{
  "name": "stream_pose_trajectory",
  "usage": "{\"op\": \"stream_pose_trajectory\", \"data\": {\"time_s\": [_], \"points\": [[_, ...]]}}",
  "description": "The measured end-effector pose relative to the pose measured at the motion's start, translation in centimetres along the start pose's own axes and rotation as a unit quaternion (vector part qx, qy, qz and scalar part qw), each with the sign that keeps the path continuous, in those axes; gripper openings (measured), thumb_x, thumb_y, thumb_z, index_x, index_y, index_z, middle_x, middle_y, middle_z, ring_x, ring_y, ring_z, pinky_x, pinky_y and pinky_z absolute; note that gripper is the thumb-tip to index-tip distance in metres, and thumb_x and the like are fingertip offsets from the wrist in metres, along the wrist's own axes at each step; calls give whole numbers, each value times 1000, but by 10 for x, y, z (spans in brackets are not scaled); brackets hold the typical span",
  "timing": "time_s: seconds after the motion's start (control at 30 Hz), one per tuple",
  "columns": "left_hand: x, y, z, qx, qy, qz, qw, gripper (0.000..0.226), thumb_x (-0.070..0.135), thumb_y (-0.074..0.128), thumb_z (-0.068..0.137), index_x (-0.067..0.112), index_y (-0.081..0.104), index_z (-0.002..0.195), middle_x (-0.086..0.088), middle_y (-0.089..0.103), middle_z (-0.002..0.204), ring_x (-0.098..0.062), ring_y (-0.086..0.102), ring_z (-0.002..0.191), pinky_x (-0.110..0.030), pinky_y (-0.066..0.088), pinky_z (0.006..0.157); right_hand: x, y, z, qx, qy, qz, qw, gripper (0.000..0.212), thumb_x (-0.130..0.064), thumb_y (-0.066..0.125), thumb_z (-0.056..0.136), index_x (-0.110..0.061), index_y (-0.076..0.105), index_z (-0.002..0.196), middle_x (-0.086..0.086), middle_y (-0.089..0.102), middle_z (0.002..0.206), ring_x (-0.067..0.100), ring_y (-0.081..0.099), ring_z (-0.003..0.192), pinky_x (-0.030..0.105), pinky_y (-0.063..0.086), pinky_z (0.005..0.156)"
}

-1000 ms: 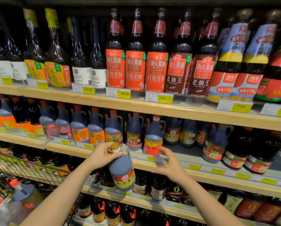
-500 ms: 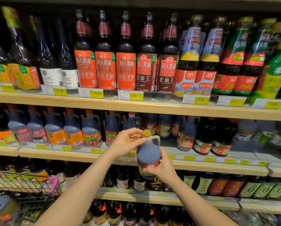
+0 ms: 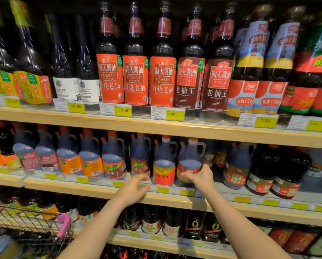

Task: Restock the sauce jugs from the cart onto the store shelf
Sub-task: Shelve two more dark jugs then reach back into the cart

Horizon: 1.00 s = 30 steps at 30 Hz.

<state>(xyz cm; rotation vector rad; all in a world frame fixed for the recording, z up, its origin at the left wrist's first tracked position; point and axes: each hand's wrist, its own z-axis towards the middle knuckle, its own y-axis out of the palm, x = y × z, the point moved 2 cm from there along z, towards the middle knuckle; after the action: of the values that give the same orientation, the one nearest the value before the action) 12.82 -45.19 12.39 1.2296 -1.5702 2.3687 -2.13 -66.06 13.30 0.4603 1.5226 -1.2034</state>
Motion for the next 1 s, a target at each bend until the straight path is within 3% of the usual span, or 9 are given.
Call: {"op": "stream_pose_trajectory", "data": {"time_s": [0.17,0.33,0.4,0.53,0.67,0.8,0.87,1.0], "points": [[-16,9,3,15,12,25,999,31,30,59,87,18,61,116,5,63,119,-10,55,113,-23,40,94,7,16,12,-3,48,-22,999,71,-38,88,54,5,58,103,16,66,101,30,64,93,38,51,71],[-17,11,4,31,14,27,999,29,29,58,87,19,62,114,5,65,117,-10,56,111,-23,41,92,6,17,11,-32,45,-14,998,50,-30,85,63,1,60,92,19,68,97,27,63,84,36,48,69],[-12,9,2,27,9,27,999,30,29,59,87,18,62,115,5,64,117,-11,56,111,-23,41,92,2,13,8,-64,44,-20,997,52,-31,85,62,1,62,95,17,69,100,24,63,84,33,48,69],[8,-3,-21,10,-15,-8,1000,29,27,58,88,17,60,115,4,63,115,-11,55,110,-26,43,93,-20,-13,-13,-98,28,-41,994,70,-29,86,62,3,52,114,14,60,113,23,58,95,30,44,72],[30,-23,-76,-2,-79,-64,995,26,25,58,89,20,60,114,6,63,107,-6,57,100,-25,47,91,-38,-46,-64,-123,-18,-52,991,65,-21,73,79,-3,42,133,14,46,134,29,44,127,31,37,95],[38,-39,-137,12,-130,-93,987,23,20,59,88,23,59,111,4,64,96,-5,58,83,-18,47,79,-42,-52,-106,-207,-31,-86,974,48,-24,66,85,-8,50,128,8,53,130,24,49,123,28,37,93],[38,-48,-166,18,-143,-94,985,20,19,58,88,25,58,107,2,64,98,-8,60,85,-14,45,76,-47,-51,-126,-235,-26,-79,968,40,-22,65,86,-10,54,122,6,56,125,22,52,118,25,38,87],[37,-62,-218,43,-137,-93,985,14,28,60,85,29,57,99,10,62,82,-4,57,75,-19,45,73,-51,-40,-165,-276,-28,-84,957,31,-24,65,86,-11,59,113,2,58,111,25,60,108,34,50,83]]}}
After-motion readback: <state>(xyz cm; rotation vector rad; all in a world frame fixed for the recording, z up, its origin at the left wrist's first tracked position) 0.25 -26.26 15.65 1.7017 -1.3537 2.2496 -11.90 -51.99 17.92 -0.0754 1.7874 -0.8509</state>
